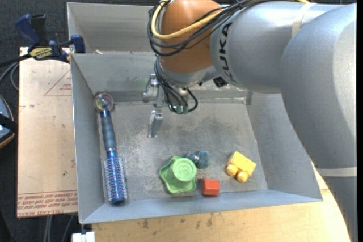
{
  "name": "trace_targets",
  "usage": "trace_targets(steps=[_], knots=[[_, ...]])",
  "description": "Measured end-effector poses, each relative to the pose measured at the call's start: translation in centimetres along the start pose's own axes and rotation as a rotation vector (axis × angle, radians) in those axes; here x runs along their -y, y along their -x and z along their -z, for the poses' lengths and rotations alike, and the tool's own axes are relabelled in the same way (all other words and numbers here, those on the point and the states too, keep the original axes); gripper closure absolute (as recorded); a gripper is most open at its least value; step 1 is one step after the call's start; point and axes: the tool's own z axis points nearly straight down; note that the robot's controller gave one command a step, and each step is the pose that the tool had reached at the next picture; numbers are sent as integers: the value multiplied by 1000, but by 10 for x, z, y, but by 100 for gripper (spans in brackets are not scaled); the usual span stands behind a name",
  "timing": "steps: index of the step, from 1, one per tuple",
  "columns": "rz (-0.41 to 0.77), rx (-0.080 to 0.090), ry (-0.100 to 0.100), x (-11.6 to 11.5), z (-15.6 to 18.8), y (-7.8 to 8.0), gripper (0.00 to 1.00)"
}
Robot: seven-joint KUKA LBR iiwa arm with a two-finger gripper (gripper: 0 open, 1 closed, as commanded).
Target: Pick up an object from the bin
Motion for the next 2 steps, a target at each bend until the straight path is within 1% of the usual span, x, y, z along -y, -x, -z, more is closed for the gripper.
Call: trace_targets(steps=[1, 2], knots=[[162, 8, 2, -67, -79, -44, 0], [14, 28, 10, -55, -82, -121, 0]])
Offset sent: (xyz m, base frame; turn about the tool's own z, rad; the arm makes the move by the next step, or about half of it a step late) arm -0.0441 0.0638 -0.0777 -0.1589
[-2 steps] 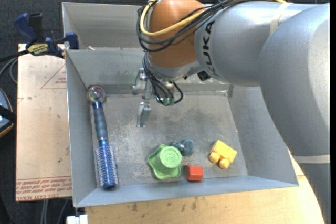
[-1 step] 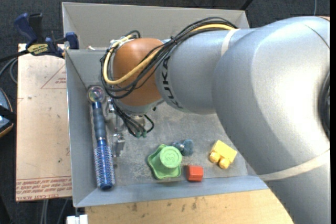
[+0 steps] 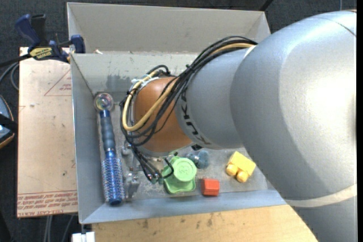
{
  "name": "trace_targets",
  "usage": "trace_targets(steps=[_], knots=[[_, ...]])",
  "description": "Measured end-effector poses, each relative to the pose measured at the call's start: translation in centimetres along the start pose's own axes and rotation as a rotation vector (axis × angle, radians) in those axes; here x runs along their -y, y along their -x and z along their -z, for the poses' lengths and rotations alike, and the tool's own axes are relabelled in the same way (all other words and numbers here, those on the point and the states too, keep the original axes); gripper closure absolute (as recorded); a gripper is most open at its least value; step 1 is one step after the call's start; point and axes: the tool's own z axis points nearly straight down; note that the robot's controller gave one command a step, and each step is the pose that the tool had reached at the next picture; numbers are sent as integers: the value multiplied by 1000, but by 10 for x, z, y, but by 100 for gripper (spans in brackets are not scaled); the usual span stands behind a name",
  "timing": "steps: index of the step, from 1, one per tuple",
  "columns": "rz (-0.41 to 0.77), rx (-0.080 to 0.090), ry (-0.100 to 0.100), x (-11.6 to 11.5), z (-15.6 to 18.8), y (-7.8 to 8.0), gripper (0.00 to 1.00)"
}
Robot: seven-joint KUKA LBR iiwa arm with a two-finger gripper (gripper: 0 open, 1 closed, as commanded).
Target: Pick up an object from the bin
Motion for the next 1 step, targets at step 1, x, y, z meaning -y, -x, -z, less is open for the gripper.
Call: trace_targets(steps=[1], knots=[[64, -5, -3, 136, 1, 16, 0]])
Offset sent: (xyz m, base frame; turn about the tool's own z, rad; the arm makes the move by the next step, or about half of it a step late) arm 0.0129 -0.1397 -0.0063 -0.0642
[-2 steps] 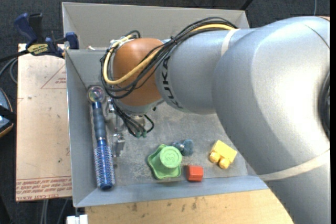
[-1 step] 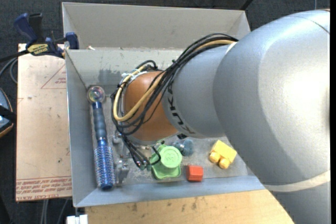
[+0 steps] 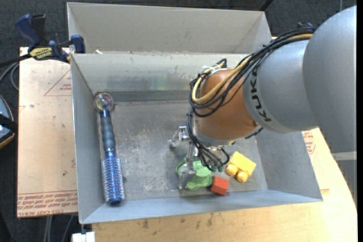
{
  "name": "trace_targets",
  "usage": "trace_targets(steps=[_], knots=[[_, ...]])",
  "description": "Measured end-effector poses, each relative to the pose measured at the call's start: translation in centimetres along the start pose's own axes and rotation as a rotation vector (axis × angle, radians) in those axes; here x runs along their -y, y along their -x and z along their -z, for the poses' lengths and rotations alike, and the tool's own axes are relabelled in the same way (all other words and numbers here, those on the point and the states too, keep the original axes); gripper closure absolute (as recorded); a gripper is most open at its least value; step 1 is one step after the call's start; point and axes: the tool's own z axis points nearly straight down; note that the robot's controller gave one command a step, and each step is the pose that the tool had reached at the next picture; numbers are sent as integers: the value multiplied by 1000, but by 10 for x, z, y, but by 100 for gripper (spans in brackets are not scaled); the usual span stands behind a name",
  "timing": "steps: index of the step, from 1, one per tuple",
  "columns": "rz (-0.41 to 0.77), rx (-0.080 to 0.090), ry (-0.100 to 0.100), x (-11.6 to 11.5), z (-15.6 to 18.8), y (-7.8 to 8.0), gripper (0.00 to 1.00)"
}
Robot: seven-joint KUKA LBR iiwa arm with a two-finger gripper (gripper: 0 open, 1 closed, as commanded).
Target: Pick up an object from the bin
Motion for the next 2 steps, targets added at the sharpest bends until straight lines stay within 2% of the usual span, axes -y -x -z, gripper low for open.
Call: trace_targets(steps=[1, 2], knots=[[-2, -2, -2, 1, 1, 0, 100], [-36, -6, -5, -5, 156, 13, 100]])
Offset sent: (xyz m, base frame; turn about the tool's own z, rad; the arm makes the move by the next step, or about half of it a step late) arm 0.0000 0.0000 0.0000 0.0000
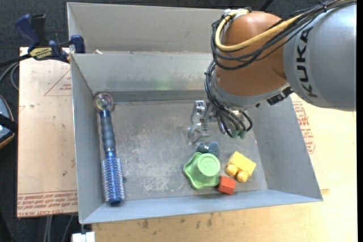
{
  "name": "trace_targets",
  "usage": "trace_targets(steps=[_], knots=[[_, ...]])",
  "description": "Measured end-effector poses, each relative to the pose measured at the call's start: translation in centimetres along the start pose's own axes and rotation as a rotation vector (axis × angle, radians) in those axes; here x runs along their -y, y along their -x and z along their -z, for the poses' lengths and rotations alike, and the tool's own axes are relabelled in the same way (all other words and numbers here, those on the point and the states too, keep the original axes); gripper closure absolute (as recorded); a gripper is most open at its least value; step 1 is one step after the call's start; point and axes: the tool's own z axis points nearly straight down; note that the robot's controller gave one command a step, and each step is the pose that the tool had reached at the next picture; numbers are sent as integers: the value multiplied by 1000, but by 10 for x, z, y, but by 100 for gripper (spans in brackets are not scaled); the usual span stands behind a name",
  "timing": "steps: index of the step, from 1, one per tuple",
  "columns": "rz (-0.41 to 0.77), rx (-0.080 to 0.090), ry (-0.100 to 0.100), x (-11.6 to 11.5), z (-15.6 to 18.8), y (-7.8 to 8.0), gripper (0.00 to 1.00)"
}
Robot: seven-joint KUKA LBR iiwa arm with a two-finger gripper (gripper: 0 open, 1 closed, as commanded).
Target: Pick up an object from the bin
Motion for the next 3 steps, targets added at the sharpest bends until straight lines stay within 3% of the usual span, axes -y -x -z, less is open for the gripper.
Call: trace_targets(steps=[1, 2, 3], knots=[[328, -13, 1, 13, -107, 44, 100], [17, -3, -2, 70, -12, 90, 100], [461, -14, 3, 77, -113, 107, 100]])
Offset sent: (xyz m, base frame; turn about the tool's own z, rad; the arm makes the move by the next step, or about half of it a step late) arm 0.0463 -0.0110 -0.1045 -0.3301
